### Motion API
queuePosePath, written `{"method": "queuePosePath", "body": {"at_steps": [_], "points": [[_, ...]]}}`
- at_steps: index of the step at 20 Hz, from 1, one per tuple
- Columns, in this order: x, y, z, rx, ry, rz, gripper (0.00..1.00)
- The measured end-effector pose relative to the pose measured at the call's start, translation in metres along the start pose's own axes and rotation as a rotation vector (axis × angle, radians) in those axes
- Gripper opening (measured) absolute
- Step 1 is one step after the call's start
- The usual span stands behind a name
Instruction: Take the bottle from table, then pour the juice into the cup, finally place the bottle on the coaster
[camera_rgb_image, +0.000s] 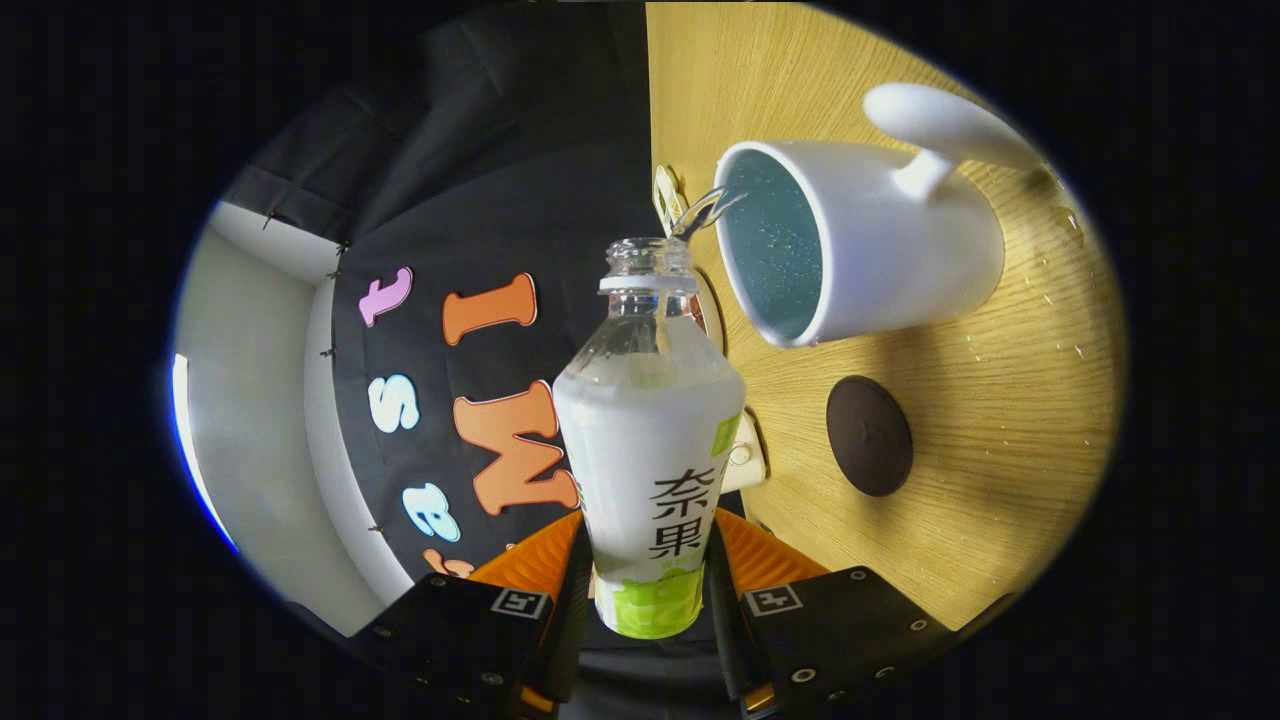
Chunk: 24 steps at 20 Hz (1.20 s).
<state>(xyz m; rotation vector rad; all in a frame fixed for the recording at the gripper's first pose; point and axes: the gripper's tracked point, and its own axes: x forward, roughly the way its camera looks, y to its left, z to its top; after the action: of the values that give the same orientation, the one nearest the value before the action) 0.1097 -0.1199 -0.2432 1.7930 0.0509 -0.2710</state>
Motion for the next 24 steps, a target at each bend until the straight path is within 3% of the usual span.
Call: {"method": "queuePosePath", "body": {"at_steps": [24], "points": [[0.002,0.018,0.005,0.147,-0.009,0.025,0.57]]}}
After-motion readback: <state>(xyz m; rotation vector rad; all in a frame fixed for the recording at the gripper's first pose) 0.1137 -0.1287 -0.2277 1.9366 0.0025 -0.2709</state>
